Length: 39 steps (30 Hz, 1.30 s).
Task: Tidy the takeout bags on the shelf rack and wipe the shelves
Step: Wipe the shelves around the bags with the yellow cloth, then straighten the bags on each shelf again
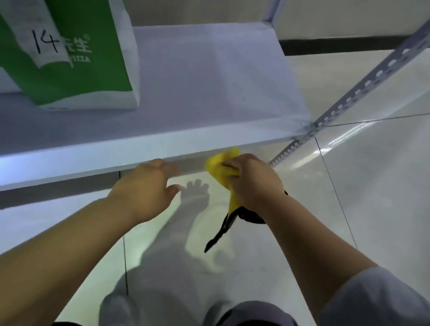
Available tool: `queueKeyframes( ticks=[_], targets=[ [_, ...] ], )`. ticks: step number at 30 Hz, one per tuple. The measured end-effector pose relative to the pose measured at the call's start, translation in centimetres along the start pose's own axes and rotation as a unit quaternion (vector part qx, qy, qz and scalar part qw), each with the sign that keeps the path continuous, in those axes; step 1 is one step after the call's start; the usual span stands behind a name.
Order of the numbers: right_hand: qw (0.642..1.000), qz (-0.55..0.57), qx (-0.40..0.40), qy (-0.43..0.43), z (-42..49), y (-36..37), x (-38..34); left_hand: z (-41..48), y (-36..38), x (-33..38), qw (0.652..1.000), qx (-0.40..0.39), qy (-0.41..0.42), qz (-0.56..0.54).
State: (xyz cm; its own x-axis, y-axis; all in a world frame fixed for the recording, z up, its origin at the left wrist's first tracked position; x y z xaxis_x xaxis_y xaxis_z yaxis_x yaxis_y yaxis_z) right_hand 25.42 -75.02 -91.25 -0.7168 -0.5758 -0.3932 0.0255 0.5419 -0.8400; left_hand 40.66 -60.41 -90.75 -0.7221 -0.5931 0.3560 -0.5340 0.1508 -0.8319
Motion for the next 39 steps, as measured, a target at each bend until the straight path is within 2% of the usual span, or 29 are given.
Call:
queueKeyframes(
  ticks=[5,9,13,15,17,20,22,23,25,27,30,33,37,39],
  targets=[
    [0.989,0.145,0.029,0.008,-9.2,-5.5,-2.8,-8.1,-4.1,4.3,0.988,-0.022,-0.062,-0.141],
    [0.957,0.285,0.051,-0.032,-17.1,-10.9,-6.6,-15.0,-8.9,8.5,0.934,-0.056,-0.093,-0.341],
    [0.938,0.341,-0.001,-0.061,-23.4,-15.6,-9.7,-21.2,-14.5,12.0,0.885,-0.062,-0.048,-0.459],
    [0.928,0.369,-0.033,-0.045,-25.8,-17.7,-10.9,-23.9,-16.8,13.0,0.887,-0.052,-0.021,-0.458],
    [0.913,0.404,-0.04,-0.036,-27.8,-19.7,-12.0,-26.4,-18.8,13.8,0.907,-0.03,0.003,-0.419],
    [0.88,0.471,0.003,-0.064,-30.3,-22.2,-13.9,-30.2,-21.0,14.3,0.938,0.01,0.022,-0.345],
    [0.871,0.484,0.043,-0.078,-32.0,-23.5,-15.5,-32.7,-22.0,14.0,0.951,0.031,0.028,-0.306],
    [0.881,0.462,0.066,-0.079,-33.0,-23.9,-16.3,-34.0,-22.5,13.7,0.957,0.042,0.032,-0.284],
    [0.926,0.342,0.127,-0.094,-34.9,-24.6,-17.9,-36.6,-23.4,13.2,0.965,0.076,0.04,-0.248],
    [0.944,0.247,0.175,-0.128,-37.1,-25.4,-19.8,-39.1,-24.5,12.6,0.968,0.124,0.05,-0.211],
    [0.944,0.229,0.167,-0.169,-40.5,-27.0,-22.8,-42.6,-26.4,11.6,0.971,0.181,0.037,-0.149],
    [0.936,0.21,0.198,-0.2,-43.1,-29.6,-25.5,-45.5,-28.8,11.2,0.977,0.167,0.033,-0.126],
    [0.919,0.213,0.256,-0.21,-46.0,-33.6,-27.9,-48.2,-30.7,11.7,0.967,0.11,0.059,-0.22],
    [0.923,0.181,0.259,-0.219,-47.0,-35.2,-28.3,-49.1,-31.6,12.3,0.963,0.122,0.077,-0.228]
  ],
)
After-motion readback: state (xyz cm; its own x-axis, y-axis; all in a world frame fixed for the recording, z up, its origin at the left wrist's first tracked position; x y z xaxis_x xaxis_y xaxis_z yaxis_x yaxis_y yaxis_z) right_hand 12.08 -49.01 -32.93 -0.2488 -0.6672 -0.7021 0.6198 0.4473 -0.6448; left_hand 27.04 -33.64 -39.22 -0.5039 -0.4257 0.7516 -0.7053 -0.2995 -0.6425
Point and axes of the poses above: each hand's wrist, its own z-axis towards the middle knuckle, its own y-axis out of the palm, x = y × z, the point moved 1 cm from there along z, towards the middle knuckle, and after that the axes turned 5 degrees about -y, right-handed, at the moved point
